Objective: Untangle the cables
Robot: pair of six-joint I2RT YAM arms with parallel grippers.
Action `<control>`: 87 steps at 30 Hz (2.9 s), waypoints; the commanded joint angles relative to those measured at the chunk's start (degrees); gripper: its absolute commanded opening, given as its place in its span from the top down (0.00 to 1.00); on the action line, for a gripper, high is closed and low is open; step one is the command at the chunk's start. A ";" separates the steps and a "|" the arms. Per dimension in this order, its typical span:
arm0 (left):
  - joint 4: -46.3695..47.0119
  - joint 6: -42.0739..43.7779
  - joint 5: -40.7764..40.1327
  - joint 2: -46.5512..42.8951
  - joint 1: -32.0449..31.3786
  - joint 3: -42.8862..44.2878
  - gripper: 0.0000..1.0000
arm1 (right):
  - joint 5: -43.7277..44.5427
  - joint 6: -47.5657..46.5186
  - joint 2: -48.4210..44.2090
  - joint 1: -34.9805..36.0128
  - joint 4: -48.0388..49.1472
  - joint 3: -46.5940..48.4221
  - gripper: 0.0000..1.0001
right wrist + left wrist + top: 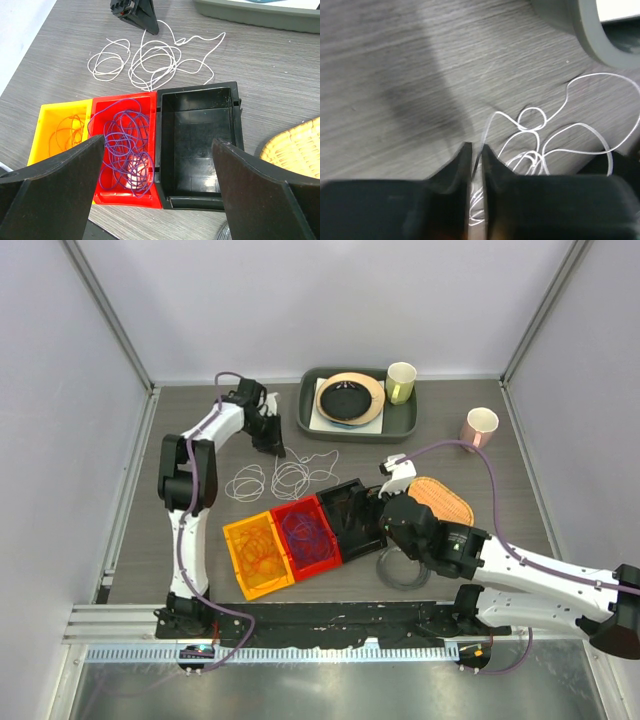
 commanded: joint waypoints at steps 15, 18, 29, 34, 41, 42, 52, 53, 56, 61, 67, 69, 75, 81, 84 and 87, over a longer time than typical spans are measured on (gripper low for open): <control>5.31 -6.79 -9.13 -34.27 -4.06 -3.77 1.00 | -2.98 -9.25 4.42 -4.17 11.56 1.34 0.07; 7.07 -8.19 -9.49 -39.99 -4.42 -3.07 1.00 | -8.27 -16.35 5.91 -5.32 17.27 2.83 0.07; 9.62 -13.20 -7.11 -52.73 -6.79 -0.34 1.00 | -18.03 -36.85 14.69 -6.46 30.99 10.20 0.07; 11.99 -16.18 -8.26 -57.21 -6.80 -0.17 1.00 | -16.09 -35.27 21.64 -7.60 35.90 12.41 0.06; 11.73 -17.24 -7.29 -60.29 -6.97 1.06 1.00 | -31.65 -38.17 32.89 -12.34 49.00 11.88 0.07; 11.73 -17.42 -7.03 -60.56 -6.97 1.07 1.00 | -33.83 -38.87 34.21 -12.79 51.54 11.97 0.07; 9.71 -16.72 -9.64 -63.20 -6.97 1.33 1.00 | -35.26 -32.74 47.84 -15.43 51.75 20.05 0.74; 8.84 -16.37 -11.75 -63.29 -6.97 1.85 1.00 | -34.82 -32.20 46.36 -15.34 51.22 19.62 0.99; 7.07 -15.58 -19.58 -63.29 -6.97 0.63 1.00 | -34.12 -31.05 42.58 -15.43 52.79 16.11 0.99; 7.86 -17.33 -21.62 -61.28 -6.88 -3.06 1.00 | -26.14 -27.46 32.65 -15.43 42.97 18.20 0.99; 11.98 -18.91 -19.34 -59.86 -8.54 -11.39 1.00 | -22.43 -21.65 20.98 -15.34 31.18 20.14 0.99; 13.92 -19.44 -18.37 -59.77 -9.78 -13.43 1.00 | -21.91 -18.95 19.02 -15.43 27.94 20.15 0.99; 18.14 -20.32 -20.72 -59.16 -19.35 -21.34 1.00 | -20.94 -12.69 13.22 -15.34 19.13 17.08 0.99; 19.63 -22.60 -28.02 -57.93 -30.34 -28.54 1.00 | -16.11 -10.31 7.77 -14.73 17.20 6.90 0.99; 20.87 -25.58 -30.66 -56.27 -35.08 -33.46 1.00 | -15.40 -8.91 6.62 -14.46 13.95 3.90 0.99; 23.85 -27.26 -30.76 -54.25 -37.37 -36.71 1.00 | -14.87 -6.54 6.62 -14.02 14.30 -0.14 0.99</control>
